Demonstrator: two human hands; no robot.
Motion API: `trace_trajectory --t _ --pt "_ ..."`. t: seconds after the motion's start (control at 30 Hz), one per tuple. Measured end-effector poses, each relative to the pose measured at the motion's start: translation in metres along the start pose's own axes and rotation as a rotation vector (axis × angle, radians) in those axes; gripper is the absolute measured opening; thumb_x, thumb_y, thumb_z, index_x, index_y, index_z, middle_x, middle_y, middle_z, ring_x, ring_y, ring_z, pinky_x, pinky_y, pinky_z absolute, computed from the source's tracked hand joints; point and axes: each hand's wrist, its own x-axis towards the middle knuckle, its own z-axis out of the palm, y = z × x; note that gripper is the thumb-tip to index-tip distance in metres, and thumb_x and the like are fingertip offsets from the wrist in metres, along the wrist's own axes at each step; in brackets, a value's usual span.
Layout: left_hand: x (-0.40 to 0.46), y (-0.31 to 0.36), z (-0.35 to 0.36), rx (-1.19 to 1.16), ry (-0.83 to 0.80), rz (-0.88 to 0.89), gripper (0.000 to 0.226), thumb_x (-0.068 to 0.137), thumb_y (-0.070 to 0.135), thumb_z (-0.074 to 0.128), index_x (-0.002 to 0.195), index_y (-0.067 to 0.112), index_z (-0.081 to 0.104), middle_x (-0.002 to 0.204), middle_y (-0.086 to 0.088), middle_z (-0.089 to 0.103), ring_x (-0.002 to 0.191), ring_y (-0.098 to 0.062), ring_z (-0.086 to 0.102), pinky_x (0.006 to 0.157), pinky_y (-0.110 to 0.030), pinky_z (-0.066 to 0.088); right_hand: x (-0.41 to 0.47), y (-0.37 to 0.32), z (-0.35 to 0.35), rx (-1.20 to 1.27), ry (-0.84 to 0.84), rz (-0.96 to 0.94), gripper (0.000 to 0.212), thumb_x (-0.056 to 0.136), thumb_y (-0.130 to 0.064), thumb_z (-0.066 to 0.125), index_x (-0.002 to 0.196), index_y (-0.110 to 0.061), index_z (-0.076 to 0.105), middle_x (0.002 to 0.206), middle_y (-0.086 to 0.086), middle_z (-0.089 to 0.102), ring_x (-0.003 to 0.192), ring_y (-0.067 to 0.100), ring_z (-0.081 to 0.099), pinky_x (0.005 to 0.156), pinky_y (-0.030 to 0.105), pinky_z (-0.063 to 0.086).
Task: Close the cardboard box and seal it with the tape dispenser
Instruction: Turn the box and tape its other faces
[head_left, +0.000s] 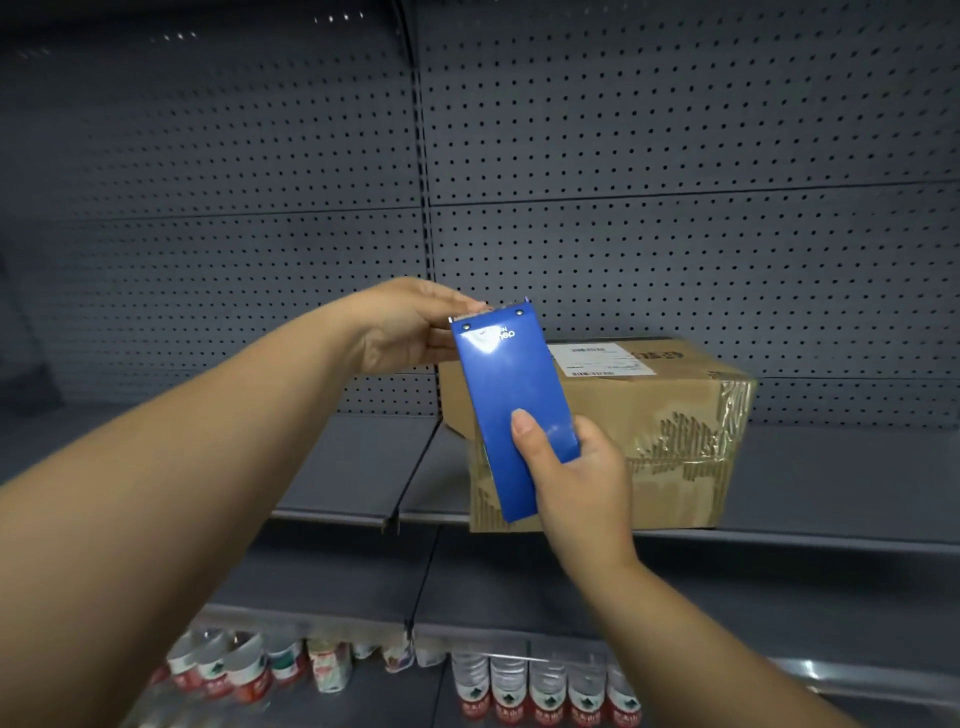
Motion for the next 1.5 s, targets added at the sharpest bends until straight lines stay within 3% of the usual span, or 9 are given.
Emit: trace_trajectory --t 0.23,0.4,0.53,0.73,0.9,1.03,1.2,1.37,1.5 --pt "0.006 0.009 -0.023 0.096 -0.018 0.0 0.02 0.09 0.023 0.057 0.073 0.011 0.06 0.059 0.003 0.067 0.054 -0.007 0.062 0.055 -0.017 0.051 -0.001 -0.007 0.03 0.011 0.027 -0.044 0.023 0.079 -0.033 0.068 0.066 -0.018 0.058 0.056 -0.018 0.059 0.051 -0.002 0.05 0.05 0.013 0.039" --pt "0.01 0.007 -0.031 0.04 -0.037 -0.03 0.028 0.092 0.037 0.052 0.084 0.01 0.057 0.077 -0.002 0.062 0.067 -0.014 0.061 0.062 -0.025 0.051 -0.007 -0.007 0.043 0.029 0.085 -0.036 0.026 0.079 -0.034 0.068 0.066 -0.014 0.057 0.058 -0.011 0.057 0.053 0.002 0.048 0.052 0.017 0.039" --pt "0.009 0.004 -0.039 0.105 -0.113 -0.037 0.014 0.09 0.019 0.057 0.084 0.008 0.063 0.077 -0.004 0.063 0.064 -0.012 0.062 0.055 -0.018 0.052 -0.015 -0.004 0.049 0.015 0.108 -0.041 0.029 0.08 -0.032 0.069 0.067 -0.01 0.056 0.059 -0.009 0.056 0.052 0.003 0.047 0.051 0.016 0.039" --pt "0.017 -0.004 -0.028 0.19 -0.04 0.038 0.015 0.089 0.003 0.056 0.077 0.007 0.062 0.052 0.002 0.064 0.047 -0.007 0.058 0.045 -0.015 0.046 -0.023 0.0 0.057 -0.043 0.14 -0.084 0.025 0.081 -0.033 0.068 0.064 -0.019 0.054 0.056 -0.013 0.057 0.053 -0.001 0.049 0.05 0.011 0.037" --pt "0.027 -0.006 -0.023 0.218 0.01 0.142 0.016 0.088 0.012 0.062 0.072 0.01 0.063 0.061 0.0 0.065 0.059 -0.01 0.058 0.059 -0.02 0.051 -0.029 0.008 0.057 -0.041 0.169 -0.073 0.021 0.082 -0.034 0.067 0.069 -0.021 0.057 0.066 -0.011 0.061 0.06 -0.001 0.055 0.054 0.011 0.04" --pt "0.03 -0.017 -0.021 0.231 0.027 0.2 0.015 0.086 0.011 0.064 0.071 0.01 0.063 0.06 0.004 0.067 0.053 -0.003 0.061 0.054 -0.016 0.049 -0.038 0.017 0.057 -0.044 0.175 -0.028 0.02 0.083 -0.035 0.065 0.076 -0.018 0.059 0.069 -0.012 0.06 0.063 -0.004 0.056 0.055 0.01 0.041" --pt "0.035 -0.025 -0.024 0.205 0.175 0.244 0.013 0.087 0.013 0.064 0.074 0.01 0.061 0.075 -0.002 0.062 0.052 -0.004 0.053 0.06 -0.015 0.049 -0.041 0.026 0.053 -0.125 0.191 -0.007 0.029 0.081 -0.042 0.065 0.076 -0.014 0.058 0.068 -0.01 0.058 0.063 0.0 0.054 0.055 0.014 0.042" --pt "0.042 -0.02 -0.038 0.246 0.255 0.268 0.013 0.087 0.015 0.065 0.074 0.012 0.062 0.08 -0.005 0.063 0.062 -0.008 0.054 0.076 -0.024 0.051 -0.053 0.032 0.05 -0.109 0.15 0.031 0.029 0.081 -0.039 0.065 0.075 -0.012 0.059 0.065 -0.009 0.06 0.059 0.002 0.055 0.051 0.012 0.04" --pt "0.044 -0.027 -0.03 0.378 0.176 0.22 0.013 0.086 0.018 0.065 0.074 0.013 0.062 0.083 -0.006 0.065 0.067 -0.008 0.057 0.076 -0.025 0.05 -0.067 0.044 0.048 -0.045 0.138 0.117 0.025 0.081 -0.039 0.065 0.072 -0.017 0.058 0.061 -0.012 0.059 0.056 -0.001 0.055 0.053 0.015 0.042"
